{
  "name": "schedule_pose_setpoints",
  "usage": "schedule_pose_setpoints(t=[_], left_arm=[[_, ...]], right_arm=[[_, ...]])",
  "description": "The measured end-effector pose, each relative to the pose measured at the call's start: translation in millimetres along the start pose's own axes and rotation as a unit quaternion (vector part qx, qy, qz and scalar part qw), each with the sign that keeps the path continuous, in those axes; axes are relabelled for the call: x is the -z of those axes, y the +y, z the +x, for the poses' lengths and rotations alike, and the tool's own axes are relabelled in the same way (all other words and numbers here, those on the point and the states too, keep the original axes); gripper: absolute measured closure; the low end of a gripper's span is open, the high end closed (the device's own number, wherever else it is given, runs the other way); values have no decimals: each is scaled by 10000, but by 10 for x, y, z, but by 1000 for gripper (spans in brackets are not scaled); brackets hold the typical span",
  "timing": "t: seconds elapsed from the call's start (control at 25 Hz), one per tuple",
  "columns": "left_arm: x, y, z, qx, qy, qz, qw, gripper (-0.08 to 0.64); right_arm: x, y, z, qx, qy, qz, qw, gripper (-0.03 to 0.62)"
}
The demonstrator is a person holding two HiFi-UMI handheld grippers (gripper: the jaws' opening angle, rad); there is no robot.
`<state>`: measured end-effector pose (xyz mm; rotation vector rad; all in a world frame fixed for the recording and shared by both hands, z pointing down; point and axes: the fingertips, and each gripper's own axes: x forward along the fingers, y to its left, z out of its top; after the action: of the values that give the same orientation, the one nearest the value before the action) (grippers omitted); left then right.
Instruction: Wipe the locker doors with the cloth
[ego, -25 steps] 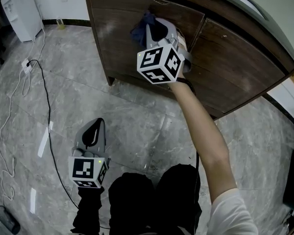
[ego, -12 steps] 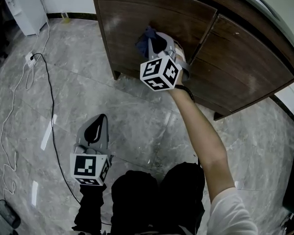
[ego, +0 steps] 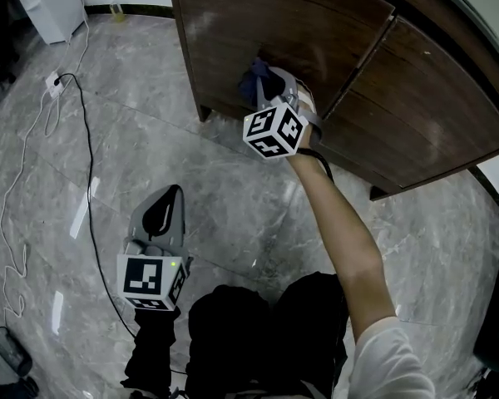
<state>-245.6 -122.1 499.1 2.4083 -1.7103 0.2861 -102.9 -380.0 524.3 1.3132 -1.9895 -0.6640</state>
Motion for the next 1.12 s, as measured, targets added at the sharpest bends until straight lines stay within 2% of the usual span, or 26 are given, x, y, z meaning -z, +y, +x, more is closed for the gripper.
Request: schedule_pose_setpoints(t=[0.76,0.96,1.12], left_arm=[[161,168,6,-185,87,-199,9996,557],[182,191,-7,-193,87,-231,9995,557],[173,182,-1,-174,61,-250,9995,557]], right_arm=[[627,791,283,-661,636,148,9957,535],[613,794,272,-711,625,163,9954,535],[404,714,146,-665,298,60,9973,535]])
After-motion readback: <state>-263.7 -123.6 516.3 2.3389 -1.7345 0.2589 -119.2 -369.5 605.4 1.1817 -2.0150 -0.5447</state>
